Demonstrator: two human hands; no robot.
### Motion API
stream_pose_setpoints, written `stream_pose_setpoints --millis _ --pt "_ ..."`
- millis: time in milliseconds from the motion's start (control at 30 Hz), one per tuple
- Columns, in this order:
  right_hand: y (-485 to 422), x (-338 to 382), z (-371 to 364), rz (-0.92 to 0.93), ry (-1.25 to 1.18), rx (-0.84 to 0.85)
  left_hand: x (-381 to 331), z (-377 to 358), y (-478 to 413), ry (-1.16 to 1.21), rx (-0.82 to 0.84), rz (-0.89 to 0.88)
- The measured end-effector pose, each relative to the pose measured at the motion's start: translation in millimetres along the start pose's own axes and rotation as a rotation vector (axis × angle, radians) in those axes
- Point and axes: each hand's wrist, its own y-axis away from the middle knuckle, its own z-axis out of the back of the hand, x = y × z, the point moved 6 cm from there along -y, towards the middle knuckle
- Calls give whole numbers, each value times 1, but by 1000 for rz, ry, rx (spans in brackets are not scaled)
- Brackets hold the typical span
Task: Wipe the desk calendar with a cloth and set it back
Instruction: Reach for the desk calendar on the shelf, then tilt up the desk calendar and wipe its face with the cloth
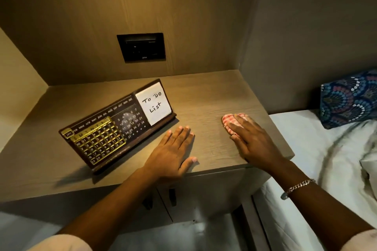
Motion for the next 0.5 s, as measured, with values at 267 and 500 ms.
stream_pose_setpoints --millis 267,500 --pt "8 26 16 -13 -243 -233 -8 67 27 234 -24 -178" --pt "13 129 35 38 -665 -506 83 167 45 63 -156 -246"
